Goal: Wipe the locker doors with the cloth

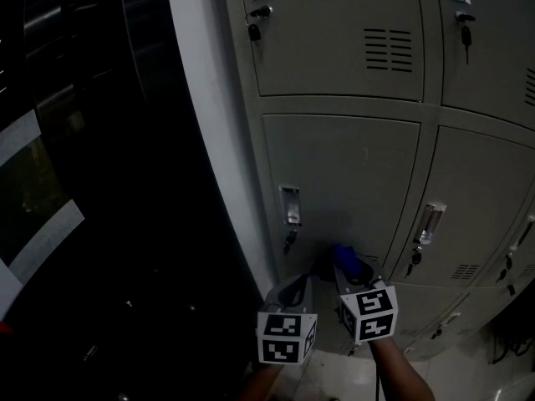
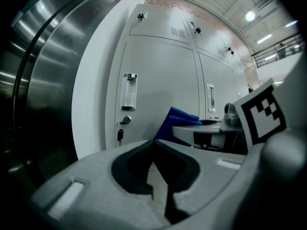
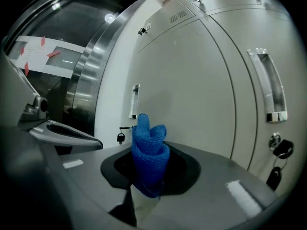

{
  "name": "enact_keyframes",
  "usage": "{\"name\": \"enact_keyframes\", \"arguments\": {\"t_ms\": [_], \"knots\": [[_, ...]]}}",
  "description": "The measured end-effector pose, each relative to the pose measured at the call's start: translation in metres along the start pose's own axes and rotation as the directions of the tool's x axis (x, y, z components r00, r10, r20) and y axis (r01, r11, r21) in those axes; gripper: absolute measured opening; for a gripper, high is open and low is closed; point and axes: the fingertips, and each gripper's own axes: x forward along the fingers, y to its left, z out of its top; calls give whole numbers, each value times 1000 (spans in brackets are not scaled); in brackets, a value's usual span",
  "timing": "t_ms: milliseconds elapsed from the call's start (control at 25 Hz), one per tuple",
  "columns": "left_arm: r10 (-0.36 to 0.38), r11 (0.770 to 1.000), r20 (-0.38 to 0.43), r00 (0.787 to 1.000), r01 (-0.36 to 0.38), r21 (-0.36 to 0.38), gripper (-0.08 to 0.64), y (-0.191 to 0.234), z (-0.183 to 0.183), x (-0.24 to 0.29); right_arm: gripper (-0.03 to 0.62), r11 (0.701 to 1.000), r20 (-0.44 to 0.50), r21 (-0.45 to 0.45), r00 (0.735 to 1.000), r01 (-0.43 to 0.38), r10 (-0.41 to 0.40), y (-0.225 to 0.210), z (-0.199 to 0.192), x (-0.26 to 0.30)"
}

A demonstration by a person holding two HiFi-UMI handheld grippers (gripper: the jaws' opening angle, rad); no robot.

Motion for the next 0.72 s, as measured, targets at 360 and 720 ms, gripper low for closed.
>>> {"name": "enact_keyframes", "arguments": {"t_ms": [360,720], "knots": [[-58,998,-3,998,58,10,2,-16,1,13,87,992,-27,24,992,123,-122,-47,-15,-30],[-68,998,3,998,68,16,2,-14,5,12,87,985,-34,37,985,170,-169,-64,-14,-43]]}}
